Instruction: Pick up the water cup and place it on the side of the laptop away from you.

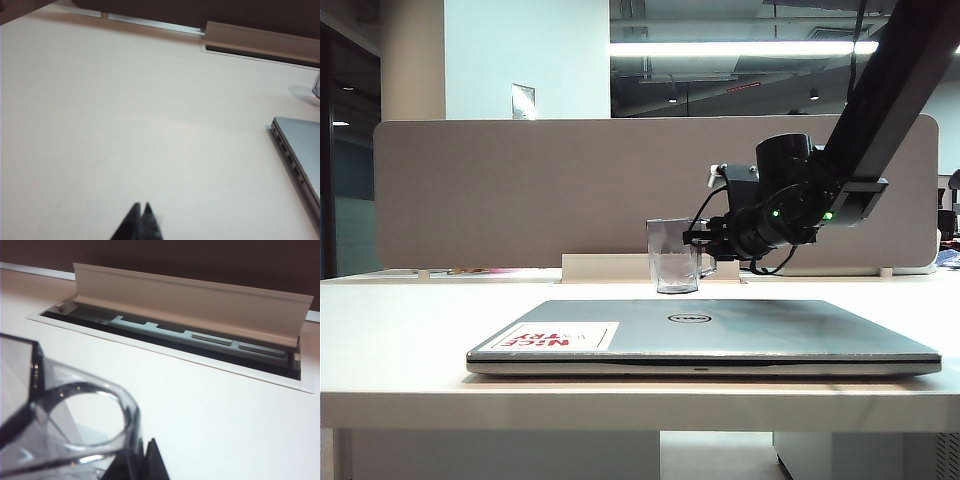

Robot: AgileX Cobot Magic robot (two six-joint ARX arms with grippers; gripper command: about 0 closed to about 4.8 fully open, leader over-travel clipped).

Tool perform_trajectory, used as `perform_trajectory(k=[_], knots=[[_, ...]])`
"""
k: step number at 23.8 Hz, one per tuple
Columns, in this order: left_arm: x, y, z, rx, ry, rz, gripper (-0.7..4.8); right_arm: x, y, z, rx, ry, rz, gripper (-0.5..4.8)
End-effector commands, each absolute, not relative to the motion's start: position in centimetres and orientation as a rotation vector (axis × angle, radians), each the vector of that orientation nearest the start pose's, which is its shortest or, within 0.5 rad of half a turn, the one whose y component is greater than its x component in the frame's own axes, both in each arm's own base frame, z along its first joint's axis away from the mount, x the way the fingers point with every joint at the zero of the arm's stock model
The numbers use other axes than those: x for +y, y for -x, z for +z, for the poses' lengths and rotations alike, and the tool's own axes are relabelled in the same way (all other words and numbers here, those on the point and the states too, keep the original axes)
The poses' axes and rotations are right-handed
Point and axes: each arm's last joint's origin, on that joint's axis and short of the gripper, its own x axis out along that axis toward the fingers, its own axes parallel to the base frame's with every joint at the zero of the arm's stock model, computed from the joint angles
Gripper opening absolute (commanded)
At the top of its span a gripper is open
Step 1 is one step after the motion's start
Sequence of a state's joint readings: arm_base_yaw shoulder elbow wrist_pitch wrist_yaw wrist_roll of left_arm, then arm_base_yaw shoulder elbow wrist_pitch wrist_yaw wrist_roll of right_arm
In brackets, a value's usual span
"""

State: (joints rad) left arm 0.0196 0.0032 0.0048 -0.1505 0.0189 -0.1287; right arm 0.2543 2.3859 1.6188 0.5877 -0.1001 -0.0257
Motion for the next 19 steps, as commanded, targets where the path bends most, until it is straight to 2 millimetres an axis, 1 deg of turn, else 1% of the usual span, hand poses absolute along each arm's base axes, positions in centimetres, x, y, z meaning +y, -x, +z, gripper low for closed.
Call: perform_trajectory(k=[1, 5, 10, 11, 12, 13, 19], knots=[[0.1, -9.6, 15.2, 0.142, 0.134, 0.007, -0.06, 13.6, -51.0, 14.2, 0.13, 0.029, 0.349, -0.03], [0.1, -9.6, 15.2, 0.145, 0.134, 0.007, -0.06, 13.6, -51.0, 13.2, 0.151, 0.031, 0.347, -0.02], [0.1, -9.6, 15.2, 0.145, 0.134, 0.007, -0.06, 13.6, -51.0, 13.2, 0.152, 0.031, 0.344, 0.01], [0.1, -9.6, 15.2, 0.145, 0.134, 0.007, -0.06, 13.6, -51.0, 13.2, 0.152, 0.031, 0.344, 0.12], [0.1, -9.6, 15.2, 0.145, 0.134, 0.007, -0.06, 13.6, -51.0, 13.2, 0.154, 0.031, 0.344, 0.67], [0.1, -9.6, 15.2, 0.145, 0.134, 0.007, -0.06, 13.6, -51.0, 13.2, 0.155, 0.032, 0.344, 0.87], [0.1, -9.6, 15.2, 0.145, 0.134, 0.007, -0.06, 13.6, -51.0, 13.3, 0.152, 0.031, 0.344, 0.96]])
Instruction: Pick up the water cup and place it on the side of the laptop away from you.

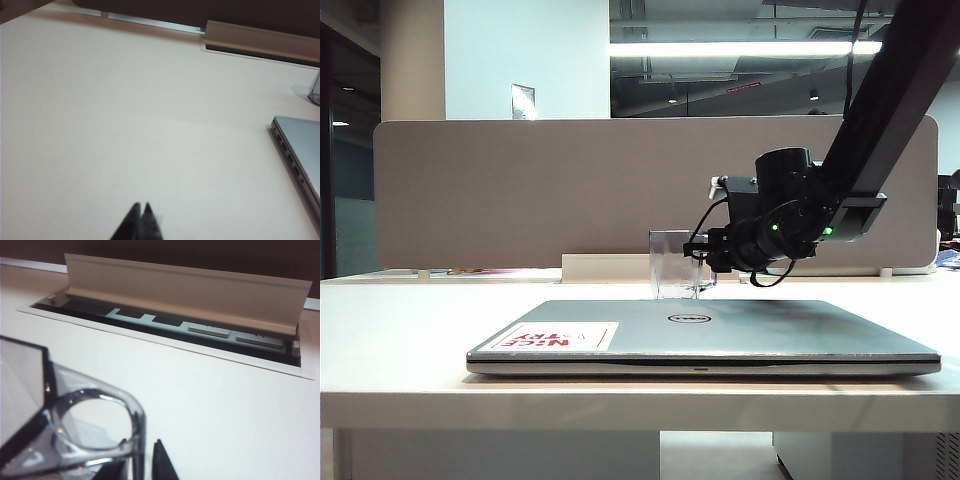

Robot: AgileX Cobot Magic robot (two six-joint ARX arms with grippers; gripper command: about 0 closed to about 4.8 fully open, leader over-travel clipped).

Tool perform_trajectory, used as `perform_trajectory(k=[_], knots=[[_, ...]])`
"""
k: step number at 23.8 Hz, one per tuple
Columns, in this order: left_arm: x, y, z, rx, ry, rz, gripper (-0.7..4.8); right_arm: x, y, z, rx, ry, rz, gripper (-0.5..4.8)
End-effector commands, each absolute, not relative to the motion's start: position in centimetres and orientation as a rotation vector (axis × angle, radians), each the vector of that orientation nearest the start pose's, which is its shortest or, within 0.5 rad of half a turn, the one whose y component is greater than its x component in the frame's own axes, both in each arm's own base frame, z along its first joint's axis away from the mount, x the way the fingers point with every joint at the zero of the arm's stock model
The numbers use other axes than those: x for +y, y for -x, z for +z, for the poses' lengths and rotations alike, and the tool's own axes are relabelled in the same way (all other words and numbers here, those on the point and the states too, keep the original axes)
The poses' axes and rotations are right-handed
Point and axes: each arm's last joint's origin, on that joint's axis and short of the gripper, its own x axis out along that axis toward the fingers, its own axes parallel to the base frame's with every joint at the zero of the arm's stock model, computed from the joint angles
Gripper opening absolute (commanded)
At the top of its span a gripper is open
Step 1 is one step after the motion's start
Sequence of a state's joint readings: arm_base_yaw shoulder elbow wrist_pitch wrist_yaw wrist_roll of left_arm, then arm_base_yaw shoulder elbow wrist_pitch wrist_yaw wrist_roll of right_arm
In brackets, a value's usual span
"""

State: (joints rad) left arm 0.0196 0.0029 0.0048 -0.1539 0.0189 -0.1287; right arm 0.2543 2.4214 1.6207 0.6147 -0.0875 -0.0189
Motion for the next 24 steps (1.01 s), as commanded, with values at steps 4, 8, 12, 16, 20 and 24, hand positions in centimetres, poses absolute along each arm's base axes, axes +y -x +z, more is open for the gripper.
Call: perform_trajectory(k=[4, 8, 12, 16, 20, 24], knots=[[0.1, -9.6, 15.2, 0.145, 0.134, 0.007, -0.06, 13.6, -51.0, 13.7, 0.15, 0.032, 0.344, 1.18], [0.1, -9.6, 15.2, 0.145, 0.134, 0.007, -0.06, 13.5, -50.8, 14.4, 0.168, 0.063, 0.346, 1.18], [0.1, -9.6, 15.1, 0.145, 0.134, 0.007, -0.06, 13.5, -50.6, 14.8, 0.204, 0.105, 0.349, 1.18], [0.1, -9.6, 15.1, 0.145, 0.134, 0.007, -0.06, 13.4, -50.5, 14.8, 0.251, 0.128, 0.35, 1.18], [0.1, -9.6, 15.1, 0.145, 0.134, 0.007, -0.06, 13.3, -50.3, 15.3, 0.264, 0.134, 0.348, 1.18], [0.1, -9.6, 15.1, 0.146, 0.134, 0.007, -0.06, 13.2, -50.2, 15.9, 0.266, 0.164, 0.345, 1.18]])
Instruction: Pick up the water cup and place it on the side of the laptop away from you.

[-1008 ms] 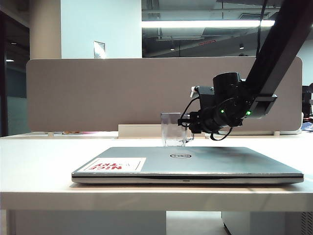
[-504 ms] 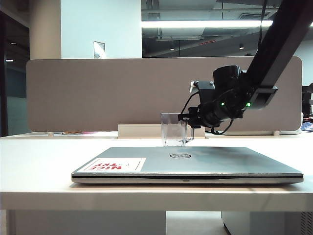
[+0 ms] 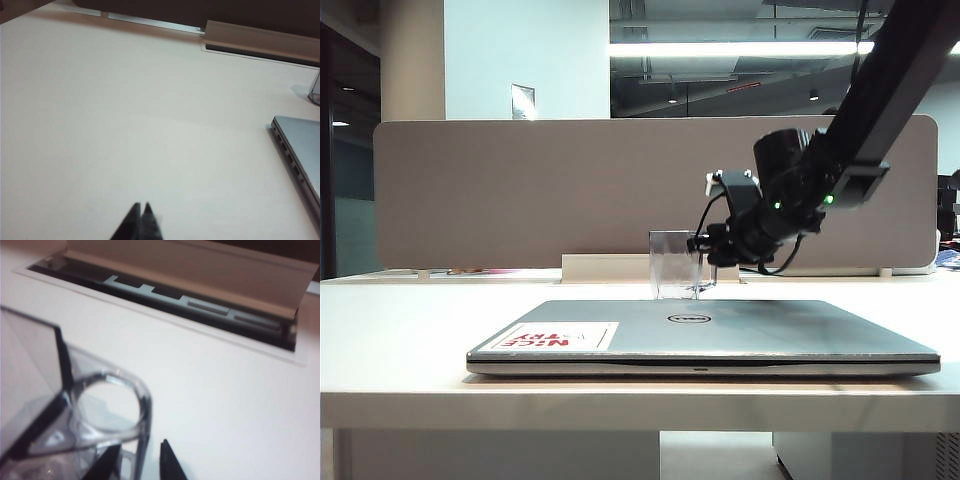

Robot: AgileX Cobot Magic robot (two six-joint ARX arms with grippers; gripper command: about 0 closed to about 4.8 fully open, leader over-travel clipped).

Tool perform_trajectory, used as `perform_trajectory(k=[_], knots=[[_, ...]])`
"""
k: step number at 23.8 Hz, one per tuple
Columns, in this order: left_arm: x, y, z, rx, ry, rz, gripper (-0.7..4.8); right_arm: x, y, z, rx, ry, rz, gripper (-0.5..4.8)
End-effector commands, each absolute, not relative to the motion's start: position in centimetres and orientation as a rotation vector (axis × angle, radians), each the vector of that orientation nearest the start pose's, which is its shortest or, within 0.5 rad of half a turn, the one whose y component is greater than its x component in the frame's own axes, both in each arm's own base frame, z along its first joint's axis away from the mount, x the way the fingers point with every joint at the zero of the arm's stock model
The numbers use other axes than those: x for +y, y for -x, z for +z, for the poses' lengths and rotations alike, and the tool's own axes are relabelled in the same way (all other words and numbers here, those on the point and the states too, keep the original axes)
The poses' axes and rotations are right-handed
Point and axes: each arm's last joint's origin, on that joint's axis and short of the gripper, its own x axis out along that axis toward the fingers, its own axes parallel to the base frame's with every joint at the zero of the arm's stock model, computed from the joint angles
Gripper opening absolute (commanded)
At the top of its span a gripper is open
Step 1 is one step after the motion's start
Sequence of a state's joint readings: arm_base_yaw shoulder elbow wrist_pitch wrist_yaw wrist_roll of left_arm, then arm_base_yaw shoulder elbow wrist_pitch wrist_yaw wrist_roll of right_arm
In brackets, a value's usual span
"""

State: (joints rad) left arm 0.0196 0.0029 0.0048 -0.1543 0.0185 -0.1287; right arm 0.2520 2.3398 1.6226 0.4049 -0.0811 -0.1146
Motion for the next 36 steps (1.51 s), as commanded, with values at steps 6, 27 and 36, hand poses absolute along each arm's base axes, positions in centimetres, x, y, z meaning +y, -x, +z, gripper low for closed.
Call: perform_trajectory(k=[6, 27, 36], knots=[[0.1, -9.6, 15.1, 0.146, 0.134, 0.007, -0.06, 12.8, -50.0, 16.8, 0.293, 0.185, 0.336, 1.18], [0.1, -9.6, 15.0, 0.16, 0.135, 0.008, -0.06, 11.4, -47.6, 21.4, 0.464, 0.246, 0.27, -0.03], [0.1, -9.6, 15.0, 0.16, 0.135, 0.007, -0.06, 8.9, -43.7, 29.1, 0.481, 0.236, 0.218, -0.08]])
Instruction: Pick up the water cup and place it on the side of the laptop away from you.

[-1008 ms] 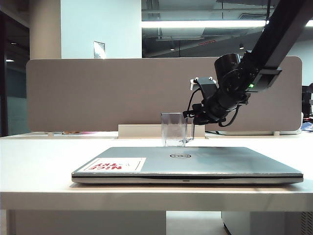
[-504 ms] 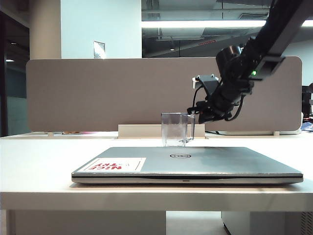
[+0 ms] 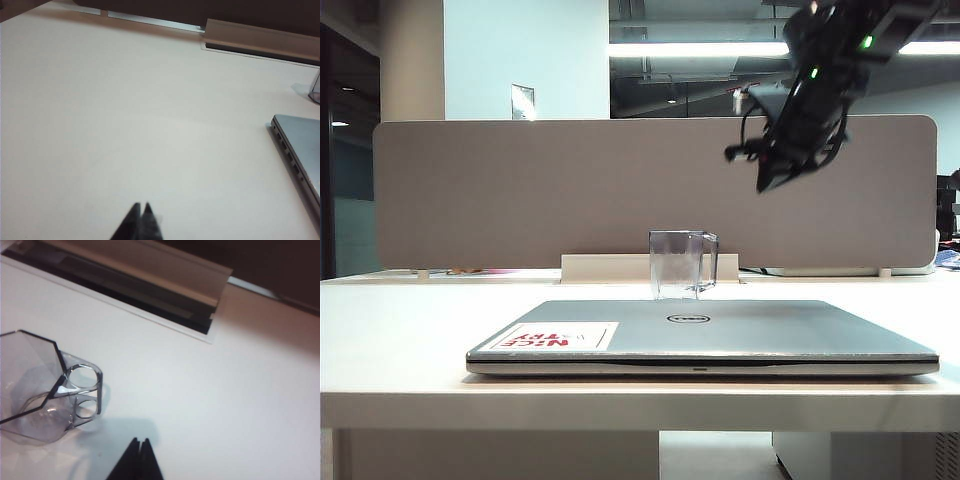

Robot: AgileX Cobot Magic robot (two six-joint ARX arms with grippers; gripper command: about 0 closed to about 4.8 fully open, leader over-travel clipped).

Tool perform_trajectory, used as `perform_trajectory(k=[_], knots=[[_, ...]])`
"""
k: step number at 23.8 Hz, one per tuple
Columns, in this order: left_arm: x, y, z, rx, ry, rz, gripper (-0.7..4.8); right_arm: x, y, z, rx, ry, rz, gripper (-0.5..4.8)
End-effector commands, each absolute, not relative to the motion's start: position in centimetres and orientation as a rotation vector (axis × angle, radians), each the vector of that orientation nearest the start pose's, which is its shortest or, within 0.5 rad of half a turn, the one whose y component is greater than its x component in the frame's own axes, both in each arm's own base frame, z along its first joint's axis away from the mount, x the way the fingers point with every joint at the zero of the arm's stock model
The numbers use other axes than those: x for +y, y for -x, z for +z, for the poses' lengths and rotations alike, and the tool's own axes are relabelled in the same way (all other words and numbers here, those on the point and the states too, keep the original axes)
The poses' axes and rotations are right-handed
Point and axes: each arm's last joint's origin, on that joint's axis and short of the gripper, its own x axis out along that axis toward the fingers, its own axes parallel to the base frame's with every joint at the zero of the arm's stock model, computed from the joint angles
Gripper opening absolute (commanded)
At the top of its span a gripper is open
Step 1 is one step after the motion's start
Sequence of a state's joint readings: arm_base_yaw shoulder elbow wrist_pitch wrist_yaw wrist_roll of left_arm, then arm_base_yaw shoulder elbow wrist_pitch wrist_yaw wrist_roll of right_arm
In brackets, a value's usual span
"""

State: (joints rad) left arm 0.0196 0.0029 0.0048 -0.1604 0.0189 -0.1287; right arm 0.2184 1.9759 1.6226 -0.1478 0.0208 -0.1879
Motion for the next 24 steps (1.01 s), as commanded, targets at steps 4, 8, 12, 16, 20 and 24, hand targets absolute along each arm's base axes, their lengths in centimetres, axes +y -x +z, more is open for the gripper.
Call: perform_trajectory(k=[4, 8, 12, 16, 20, 24], knots=[[0.1, -9.6, 15.0, 0.16, 0.135, 0.008, -0.06, 7.1, -41.8, 31.0, 0.458, 0.226, 0.185, -0.08], [0.1, -9.6, 15.0, 0.16, 0.135, 0.008, -0.06, 4.6, -39.0, 32.4, 0.436, 0.211, 0.133, -0.08], [0.1, -9.6, 15.0, 0.16, 0.135, 0.008, -0.06, 2.4, -36.2, 32.7, 0.41, 0.169, 0.075, -0.08], [0.1, -9.6, 15.0, 0.16, 0.135, 0.008, -0.06, 0.6, -33.1, 32.3, 0.367, 0.125, 0.022, -0.08], [0.1, -9.6, 15.0, 0.16, 0.135, 0.007, -0.06, -0.3, -29.1, 31.2, 0.299, 0.118, -0.015, -0.08], [0.1, -9.6, 15.0, 0.16, 0.135, 0.003, -0.06, -0.6, -25.5, 29.8, 0.261, 0.096, -0.036, -0.08]])
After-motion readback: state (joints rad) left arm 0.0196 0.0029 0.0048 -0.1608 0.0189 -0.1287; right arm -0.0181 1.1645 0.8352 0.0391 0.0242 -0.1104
